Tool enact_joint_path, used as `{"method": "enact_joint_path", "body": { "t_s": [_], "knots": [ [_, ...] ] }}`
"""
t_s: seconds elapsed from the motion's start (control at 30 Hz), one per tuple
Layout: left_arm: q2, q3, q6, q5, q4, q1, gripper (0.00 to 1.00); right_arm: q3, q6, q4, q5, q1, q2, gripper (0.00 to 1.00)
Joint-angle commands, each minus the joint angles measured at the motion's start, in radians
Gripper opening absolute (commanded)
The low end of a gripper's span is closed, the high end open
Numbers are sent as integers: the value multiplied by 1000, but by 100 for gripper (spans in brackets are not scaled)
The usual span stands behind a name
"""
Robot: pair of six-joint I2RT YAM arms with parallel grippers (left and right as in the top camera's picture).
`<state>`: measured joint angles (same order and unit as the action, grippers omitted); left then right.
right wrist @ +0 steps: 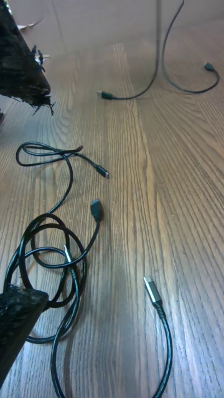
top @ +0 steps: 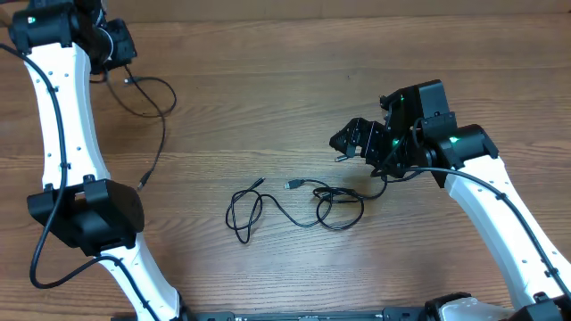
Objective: Untangle cables
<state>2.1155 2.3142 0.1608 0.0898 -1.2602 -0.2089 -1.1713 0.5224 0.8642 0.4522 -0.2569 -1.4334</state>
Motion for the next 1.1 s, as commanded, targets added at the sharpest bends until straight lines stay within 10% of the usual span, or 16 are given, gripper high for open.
{"method": "enact_joint_path", "body": {
  "t_s": [0.0,0.6,0.77,1.07],
  "knots": [
    [7,-60,-40,16,-18,23,49,5,-7,-3,-8,-4,-5,95],
    [7,-530,49,-92,9,31,71,5,-7,-2,-7,-4,-5,95],
    [7,-606,221,-212,102,6,93,5,-7,6,-7,-4,-5,95],
    [7,-679,327,-188,174,-68,86,5,-7,9,-8,-4,-5,96]
  ]
}}
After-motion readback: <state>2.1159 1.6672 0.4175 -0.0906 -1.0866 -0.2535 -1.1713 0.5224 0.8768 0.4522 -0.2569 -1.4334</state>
